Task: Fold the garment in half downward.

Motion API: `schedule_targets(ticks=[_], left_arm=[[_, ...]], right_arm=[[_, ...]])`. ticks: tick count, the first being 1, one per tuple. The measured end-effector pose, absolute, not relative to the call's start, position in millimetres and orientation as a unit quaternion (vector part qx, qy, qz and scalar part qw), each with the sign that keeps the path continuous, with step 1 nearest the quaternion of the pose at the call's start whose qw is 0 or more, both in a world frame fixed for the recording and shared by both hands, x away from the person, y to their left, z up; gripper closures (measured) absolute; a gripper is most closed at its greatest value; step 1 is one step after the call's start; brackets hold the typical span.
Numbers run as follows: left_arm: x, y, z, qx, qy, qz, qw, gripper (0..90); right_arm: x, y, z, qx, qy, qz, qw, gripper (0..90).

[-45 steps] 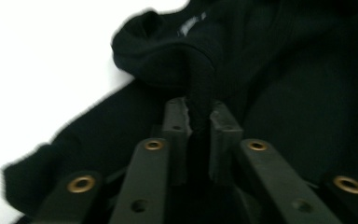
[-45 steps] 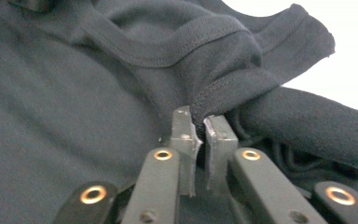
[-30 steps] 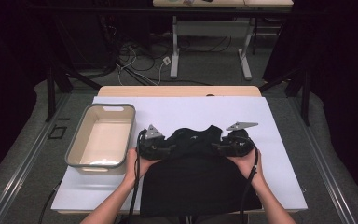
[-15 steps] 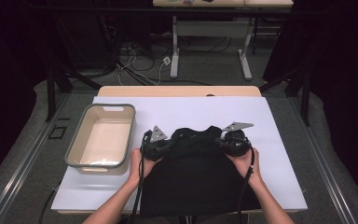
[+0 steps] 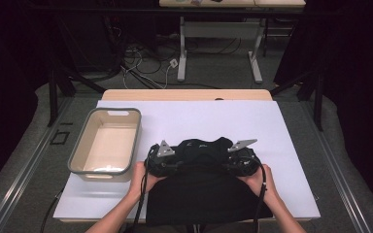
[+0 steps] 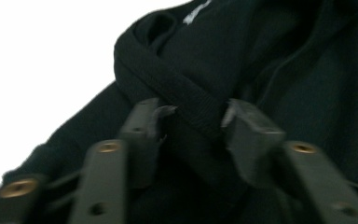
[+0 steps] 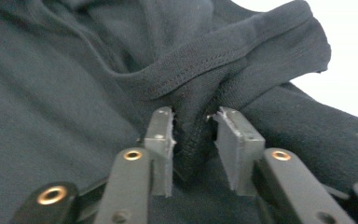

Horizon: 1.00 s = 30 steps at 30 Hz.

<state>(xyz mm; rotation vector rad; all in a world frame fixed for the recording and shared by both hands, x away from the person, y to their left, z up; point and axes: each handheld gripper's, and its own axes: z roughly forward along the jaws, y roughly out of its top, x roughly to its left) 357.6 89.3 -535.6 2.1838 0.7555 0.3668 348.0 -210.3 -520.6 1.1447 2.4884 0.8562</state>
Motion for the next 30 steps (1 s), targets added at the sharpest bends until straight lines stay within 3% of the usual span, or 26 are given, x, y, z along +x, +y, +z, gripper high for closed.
schedule_targets(ticks=[2,5,13,21,27,30], left_arm=[[358.3,91.0,-531.1,0.849,0.301,0.149,0.407,42.3],[361.5,93.1,-526.0,0.839,0.309,0.157,0.420,39.6],[373.2,92.6,-522.4,0.823,0.332,0.162,0.432,40.8],[388.7,92.6,-536.3,0.830,0.364,0.156,0.393,47.5],[394.2,87.5,-551.5,0.836,0.373,0.148,0.374,53.9],[392.2,84.7,-556.1,0.838,0.365,0.150,0.376,62.4]], right_arm=[[347.9,-213.6,-515.7,0.397,0.849,0.319,0.141,54.5],[348.7,-218.2,-507.2,0.404,0.838,0.340,0.137,49.2],[353.4,-219.4,-499.3,0.408,0.823,0.363,0.157,50.1],[366.1,-223.1,-502.9,0.441,0.803,0.362,0.172,53.7],[384.1,-217.8,-524.4,0.465,0.805,0.338,0.144,54.7],[386.4,-212.4,-531.3,0.466,0.809,0.332,0.137,66.2]])
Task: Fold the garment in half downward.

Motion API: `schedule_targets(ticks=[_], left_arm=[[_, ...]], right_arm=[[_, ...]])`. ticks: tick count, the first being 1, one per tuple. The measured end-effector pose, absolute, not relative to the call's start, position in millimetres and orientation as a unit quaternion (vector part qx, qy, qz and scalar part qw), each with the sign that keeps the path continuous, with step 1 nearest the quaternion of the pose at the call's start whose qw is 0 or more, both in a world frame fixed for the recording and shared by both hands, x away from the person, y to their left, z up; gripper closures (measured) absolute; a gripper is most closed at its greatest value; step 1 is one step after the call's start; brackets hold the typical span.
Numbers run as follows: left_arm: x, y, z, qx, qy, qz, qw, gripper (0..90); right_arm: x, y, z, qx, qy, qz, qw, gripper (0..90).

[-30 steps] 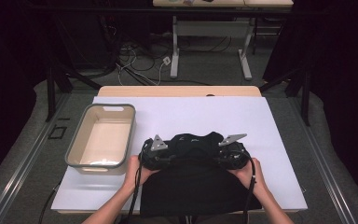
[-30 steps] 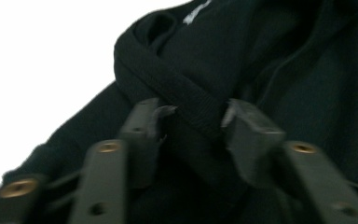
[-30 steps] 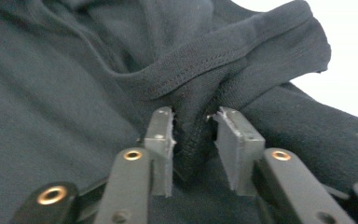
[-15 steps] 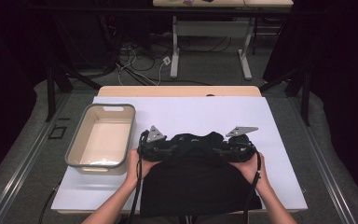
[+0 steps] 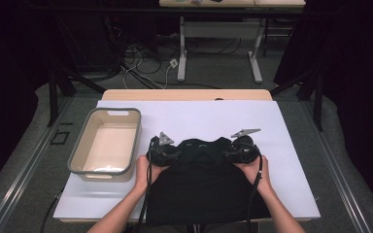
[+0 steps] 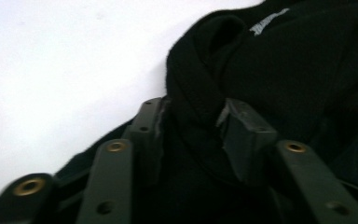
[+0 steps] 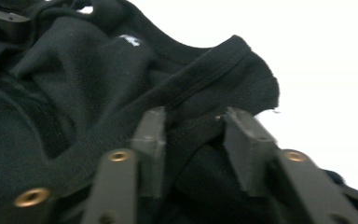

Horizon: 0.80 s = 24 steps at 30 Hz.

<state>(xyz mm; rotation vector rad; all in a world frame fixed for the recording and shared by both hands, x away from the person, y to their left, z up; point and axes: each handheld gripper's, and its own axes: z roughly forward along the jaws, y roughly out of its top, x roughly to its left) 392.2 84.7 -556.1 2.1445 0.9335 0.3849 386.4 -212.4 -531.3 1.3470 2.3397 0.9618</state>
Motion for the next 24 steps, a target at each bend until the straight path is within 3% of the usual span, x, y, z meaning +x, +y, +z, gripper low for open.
schedule_targets(ticks=[3,7,22,24], left_arm=[[388.5,80.8,-556.0,0.842,0.351,0.157,0.378,73.1],[384.5,79.8,-553.7,0.841,0.344,0.168,0.382,81.9],[365.5,84.8,-531.6,0.826,0.318,0.191,0.425,84.5],[363.3,84.8,-530.6,0.827,0.315,0.192,0.425,84.5]], right_arm=[[384.8,-208.9,-534.1,0.464,0.809,0.332,0.141,77.2],[381.8,-207.8,-530.1,0.458,0.807,0.340,0.153,84.5],[352.3,-210.2,-500.5,0.412,0.804,0.375,0.208,84.9],[353.5,-212.0,-501.6,0.409,0.808,0.368,0.212,80.6]])
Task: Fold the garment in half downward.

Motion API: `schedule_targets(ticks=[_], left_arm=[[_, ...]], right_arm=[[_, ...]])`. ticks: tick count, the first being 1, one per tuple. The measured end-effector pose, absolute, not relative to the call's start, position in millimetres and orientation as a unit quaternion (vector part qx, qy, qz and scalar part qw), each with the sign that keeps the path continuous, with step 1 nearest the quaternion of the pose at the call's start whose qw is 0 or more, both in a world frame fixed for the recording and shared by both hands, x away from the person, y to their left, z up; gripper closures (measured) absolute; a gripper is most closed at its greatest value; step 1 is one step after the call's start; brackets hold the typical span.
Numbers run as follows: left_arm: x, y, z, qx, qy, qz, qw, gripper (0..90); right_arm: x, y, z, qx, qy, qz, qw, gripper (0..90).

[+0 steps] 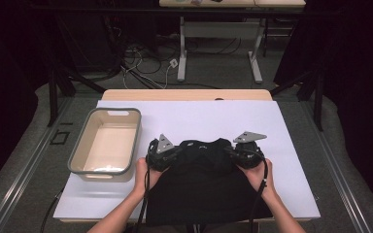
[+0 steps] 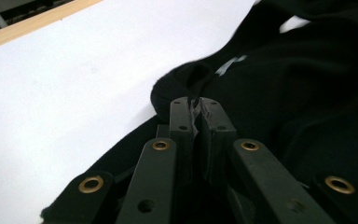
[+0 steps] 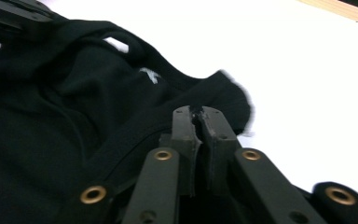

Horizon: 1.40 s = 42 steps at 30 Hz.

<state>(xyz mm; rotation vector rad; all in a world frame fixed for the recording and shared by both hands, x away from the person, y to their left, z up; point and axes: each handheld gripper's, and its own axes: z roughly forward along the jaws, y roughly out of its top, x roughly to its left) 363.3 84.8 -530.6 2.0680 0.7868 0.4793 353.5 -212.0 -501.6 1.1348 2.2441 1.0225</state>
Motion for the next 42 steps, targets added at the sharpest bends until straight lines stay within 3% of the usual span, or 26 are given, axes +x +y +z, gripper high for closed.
schedule_targets(ticks=[1,4,9,14,22,28,31,34,35,38,42], left_arm=[[362.3,84.8,-530.6,0.827,0.313,0.190,0.426,84.7],[358.7,84.8,-531.1,0.831,0.309,0.184,0.425,85.1],[353.5,88.6,-531.2,0.835,0.306,0.172,0.425,85.6],[346.4,93.7,-533.4,0.839,0.306,0.165,0.419,85.7],[331.0,97.8,-535.9,0.842,0.304,0.147,0.421,85.3],[321.2,100.0,-541.5,0.848,0.308,0.131,0.410,84.1],[324.0,97.4,-546.9,0.858,0.310,0.124,0.392,77.7],[326.9,94.1,-551.8,0.863,0.314,0.120,0.378,65.6],[327.6,94.0,-553.3,0.863,0.313,0.119,0.378,64.5],[327.6,93.3,-556.3,0.865,0.306,0.117,0.380,70.4],[325.2,90.4,-557.8,0.867,0.300,0.115,0.382,78.5]], right_arm=[[355.0,-211.9,-503.2,0.408,0.811,0.364,0.210,75.7],[360.7,-213.1,-513.1,0.418,0.816,0.352,0.191,75.1],[361.3,-211.9,-520.5,0.422,0.824,0.338,0.169,78.6],[358.8,-209.5,-525.5,0.415,0.833,0.328,0.161,90.0],[343.3,-209.4,-517.5,0.403,0.838,0.328,0.164,90.0],[349.5,-212.6,-523.7,0.429,0.825,0.335,0.155,60.8],[354.9,-209.8,-527.4,0.441,0.822,0.324,0.156,55.2],[360.8,-207.9,-534.2,0.442,0.828,0.311,0.151,60.5],[361.4,-207.2,-536.0,0.439,0.830,0.311,0.150,66.5],[358.2,-204.0,-536.7,0.425,0.836,0.303,0.171,80.0],[351.3,-199.7,-532.0,0.405,0.844,0.294,0.193,85.8]])
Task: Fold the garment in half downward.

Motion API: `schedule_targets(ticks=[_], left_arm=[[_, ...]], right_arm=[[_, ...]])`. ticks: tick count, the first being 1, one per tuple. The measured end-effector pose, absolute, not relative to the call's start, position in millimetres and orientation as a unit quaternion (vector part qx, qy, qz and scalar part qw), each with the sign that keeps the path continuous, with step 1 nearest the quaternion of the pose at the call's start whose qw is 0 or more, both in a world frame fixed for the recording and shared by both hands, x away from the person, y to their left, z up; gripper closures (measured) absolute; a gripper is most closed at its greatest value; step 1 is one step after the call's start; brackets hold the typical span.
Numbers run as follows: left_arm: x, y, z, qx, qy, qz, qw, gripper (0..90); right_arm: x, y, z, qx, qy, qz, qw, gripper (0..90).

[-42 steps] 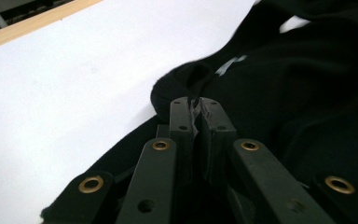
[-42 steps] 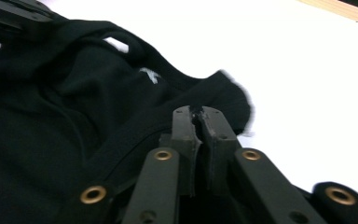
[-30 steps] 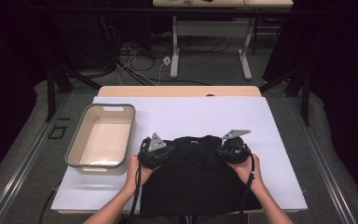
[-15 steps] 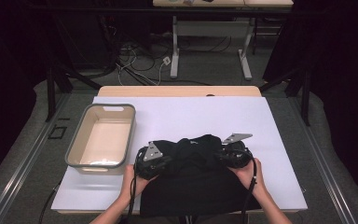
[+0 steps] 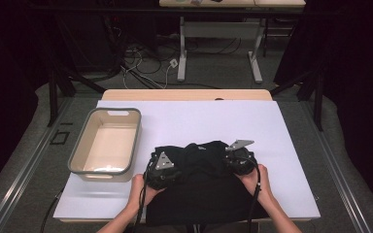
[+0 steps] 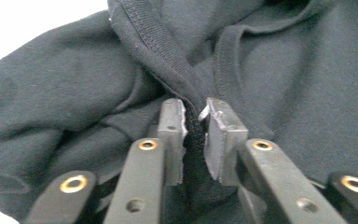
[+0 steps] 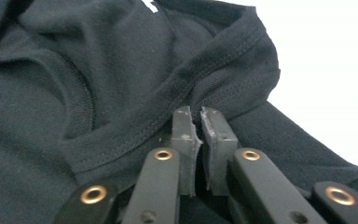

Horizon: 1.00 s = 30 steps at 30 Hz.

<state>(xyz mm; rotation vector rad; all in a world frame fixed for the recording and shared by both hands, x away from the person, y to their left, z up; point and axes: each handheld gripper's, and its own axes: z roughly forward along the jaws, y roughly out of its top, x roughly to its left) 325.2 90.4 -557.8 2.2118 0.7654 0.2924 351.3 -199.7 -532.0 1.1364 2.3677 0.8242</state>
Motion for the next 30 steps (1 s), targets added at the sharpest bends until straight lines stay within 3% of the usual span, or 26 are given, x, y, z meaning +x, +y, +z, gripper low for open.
schedule_targets(ticks=[8,21,24,27,30], left_arm=[[322.0,91.1,-555.5,0.865,0.300,0.115,0.386,82.2],[293.5,95.4,-551.5,0.870,0.285,0.111,0.386,81.0],[294.6,96.3,-554.7,0.872,0.292,0.106,0.378,75.2],[296.0,96.5,-550.8,0.871,0.293,0.124,0.375,58.5],[297.3,99.0,-546.0,0.864,0.301,0.130,0.381,48.8]], right_arm=[[332.2,-203.0,-508.5,0.388,0.838,0.314,0.219,86.1],[279.4,-213.1,-516.7,0.384,0.851,0.318,0.165,83.0],[277.2,-215.6,-529.8,0.387,0.859,0.304,0.142,79.3],[277.7,-222.0,-531.4,0.381,0.862,0.305,0.139,71.2],[281.5,-230.6,-526.0,0.389,0.849,0.331,0.133,63.3]])
